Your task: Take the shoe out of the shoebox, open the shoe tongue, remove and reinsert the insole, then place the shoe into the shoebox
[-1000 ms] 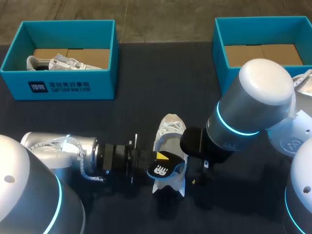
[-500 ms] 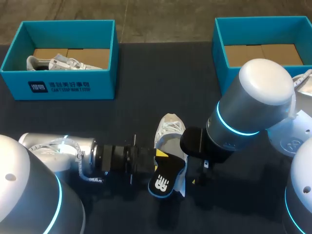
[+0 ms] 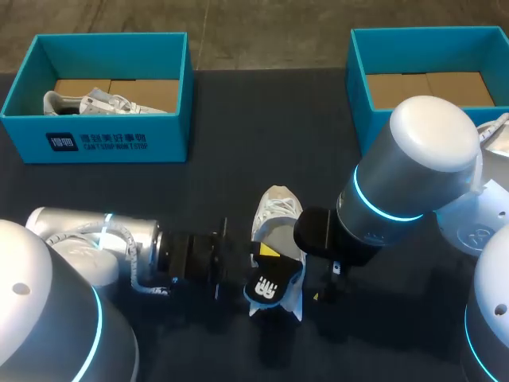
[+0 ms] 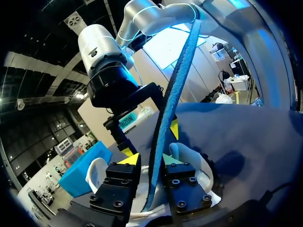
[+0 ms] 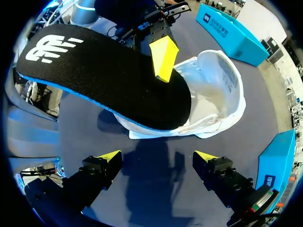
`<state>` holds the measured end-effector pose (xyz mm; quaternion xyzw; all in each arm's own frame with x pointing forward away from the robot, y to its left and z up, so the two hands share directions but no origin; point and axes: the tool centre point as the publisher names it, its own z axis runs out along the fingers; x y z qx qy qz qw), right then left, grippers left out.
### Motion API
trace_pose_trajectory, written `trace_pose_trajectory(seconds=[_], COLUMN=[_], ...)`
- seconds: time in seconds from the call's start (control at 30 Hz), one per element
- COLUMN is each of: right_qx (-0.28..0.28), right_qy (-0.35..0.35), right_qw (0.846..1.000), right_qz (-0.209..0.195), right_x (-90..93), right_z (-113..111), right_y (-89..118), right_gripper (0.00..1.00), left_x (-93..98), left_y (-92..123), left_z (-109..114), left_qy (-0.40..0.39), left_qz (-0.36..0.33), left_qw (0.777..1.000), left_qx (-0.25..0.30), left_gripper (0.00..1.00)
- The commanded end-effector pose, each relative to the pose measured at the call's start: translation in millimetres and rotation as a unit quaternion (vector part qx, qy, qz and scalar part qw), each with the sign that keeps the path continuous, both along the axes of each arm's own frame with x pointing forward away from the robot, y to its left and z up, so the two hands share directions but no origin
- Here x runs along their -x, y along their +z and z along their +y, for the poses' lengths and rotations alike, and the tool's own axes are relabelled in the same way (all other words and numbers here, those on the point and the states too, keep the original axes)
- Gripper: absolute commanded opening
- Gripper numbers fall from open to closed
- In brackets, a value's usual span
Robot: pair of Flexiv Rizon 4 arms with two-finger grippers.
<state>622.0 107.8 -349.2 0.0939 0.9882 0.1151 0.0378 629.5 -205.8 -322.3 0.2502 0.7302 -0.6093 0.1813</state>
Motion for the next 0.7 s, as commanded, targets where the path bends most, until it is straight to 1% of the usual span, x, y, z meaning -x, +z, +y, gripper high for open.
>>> trace_pose_trajectory(seconds=[0.03,0.1,0.3,0.47,0.5,0.53,0.57,0.6,0.63,0.7], right_qx=[-0.002,-0.002,-0.002,-0.002,-0.002,-0.002,-0.002,-0.002,-0.002,-0.002], right_qy=[0.001,0.001,0.001,0.001,0.001,0.001,0.001,0.001,0.001,0.001], right_qw=[1.0,1.0,1.0,1.0,1.0,1.0,1.0,1.0,1.0,1.0], right_qz=[0.0,0.0,0.0,0.0,0.0,0.0,0.0,0.0,0.0,0.0], right_x=[0.9,0.9,0.9,0.9,0.9,0.9,0.9,0.9,0.9,0.9], right_z=[-1.6,-1.6,-1.6,-1.6,-1.6,-1.6,-1.6,-1.6,-1.6,-1.6], right_y=[-0.6,-0.6,-0.6,-0.6,-0.6,-0.6,-0.6,-0.6,-0.6,-0.6], right_gripper=[1.0,1.0,1.0,1.0,1.0,1.0,1.0,1.0,1.0,1.0], left_x=[2.2,2.6,4.2,7.1,7.4,7.9,8.0,8.2,8.3,8.3], left_y=[5.6,5.7,5.3,5.8,5.6,5.0,4.7,4.2,4.1,3.7], left_z=[-3.7,-5.2,-9.4,-12.9,-13.1,-13.3,-13.3,-13.3,-13.3,-13.2], left_qy=[0.0,-0.001,-0.004,-0.015,-0.016,-0.018,-0.019,-0.02,-0.02,-0.02], left_qz=[0.001,0.002,0.002,0.004,0.004,0.004,0.004,0.003,0.003,0.002], left_qw=[1.0,1.0,1.0,0.999,0.999,0.999,0.999,0.999,0.999,0.999], left_qx=[-0.014,-0.017,-0.024,-0.032,-0.033,-0.035,-0.036,-0.038,-0.039,-0.04], left_gripper=[0.31,0.33,0.23,0.21,0.19,0.09,0.04,0.04,0.0,0.0])
